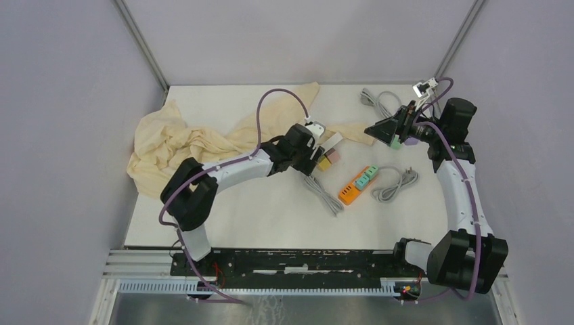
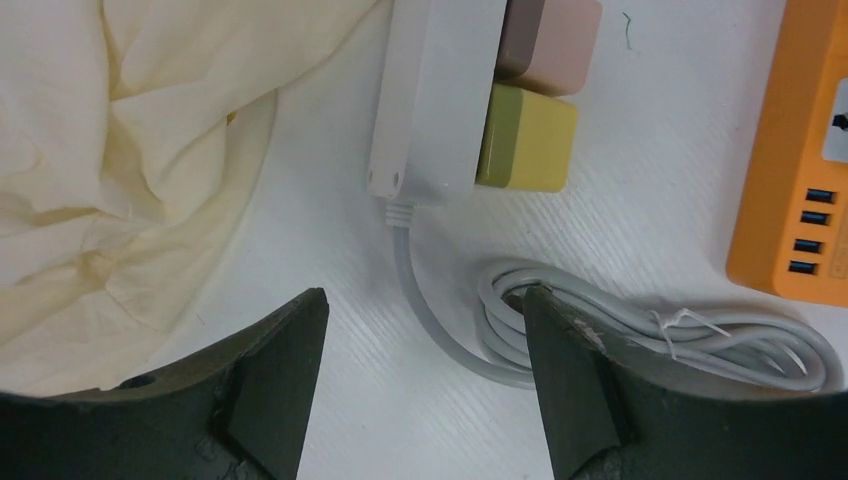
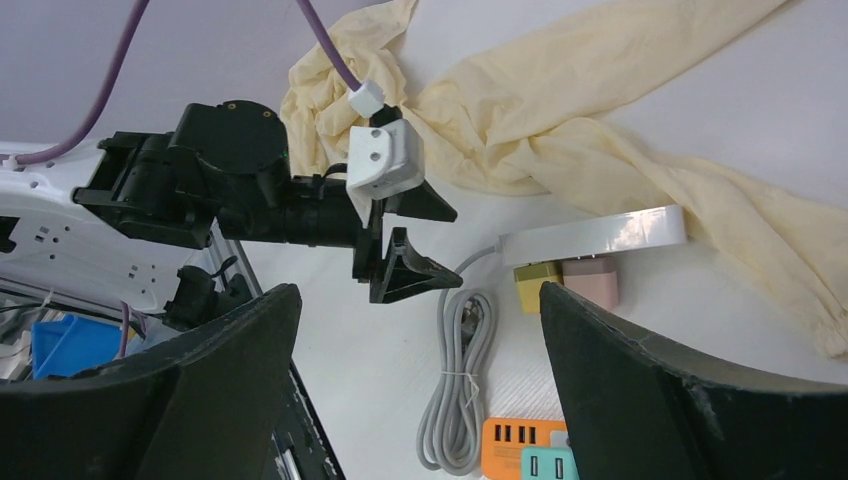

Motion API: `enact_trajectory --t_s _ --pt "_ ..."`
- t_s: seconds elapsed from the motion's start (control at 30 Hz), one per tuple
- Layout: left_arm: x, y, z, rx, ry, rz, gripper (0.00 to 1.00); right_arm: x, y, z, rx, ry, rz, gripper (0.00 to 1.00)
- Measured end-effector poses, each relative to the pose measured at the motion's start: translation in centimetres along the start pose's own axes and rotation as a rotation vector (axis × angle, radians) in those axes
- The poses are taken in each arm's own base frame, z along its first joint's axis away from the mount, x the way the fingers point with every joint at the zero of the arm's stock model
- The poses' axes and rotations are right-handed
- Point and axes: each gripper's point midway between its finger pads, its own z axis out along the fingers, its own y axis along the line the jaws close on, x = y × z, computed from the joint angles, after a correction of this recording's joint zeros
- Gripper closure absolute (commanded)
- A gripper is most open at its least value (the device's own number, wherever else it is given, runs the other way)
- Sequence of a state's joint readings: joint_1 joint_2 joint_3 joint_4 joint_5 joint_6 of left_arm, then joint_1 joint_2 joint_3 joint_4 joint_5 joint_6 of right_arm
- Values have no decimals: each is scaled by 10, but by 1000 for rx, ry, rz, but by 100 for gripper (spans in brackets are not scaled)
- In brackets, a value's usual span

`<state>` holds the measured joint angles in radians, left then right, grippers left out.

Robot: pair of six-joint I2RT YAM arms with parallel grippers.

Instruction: Pull the plug off the socket

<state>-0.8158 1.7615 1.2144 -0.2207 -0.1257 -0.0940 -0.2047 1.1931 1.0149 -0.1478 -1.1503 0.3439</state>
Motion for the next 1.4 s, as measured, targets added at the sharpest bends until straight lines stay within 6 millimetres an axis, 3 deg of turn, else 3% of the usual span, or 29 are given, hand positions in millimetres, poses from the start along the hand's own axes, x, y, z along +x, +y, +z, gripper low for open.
enact_trajectory --t_s 0.37,0.7,1.13,1.27,1.4 --pt "-1 4 25 -21 78 151 25 1 -3 1 7 2 6 5" --pt "21 9 46 -41 143 262 27 3 -7 2 11 7 15 5" --pt "16 8 66 -42 113 316 36 4 -7 2 13 12 22 5" --pt "19 8 72 -42 120 319 52 5 -7 2 13 14 25 5" --pt "20 8 73 -41 122 324 78 6 -7 2 13 16 29 5"
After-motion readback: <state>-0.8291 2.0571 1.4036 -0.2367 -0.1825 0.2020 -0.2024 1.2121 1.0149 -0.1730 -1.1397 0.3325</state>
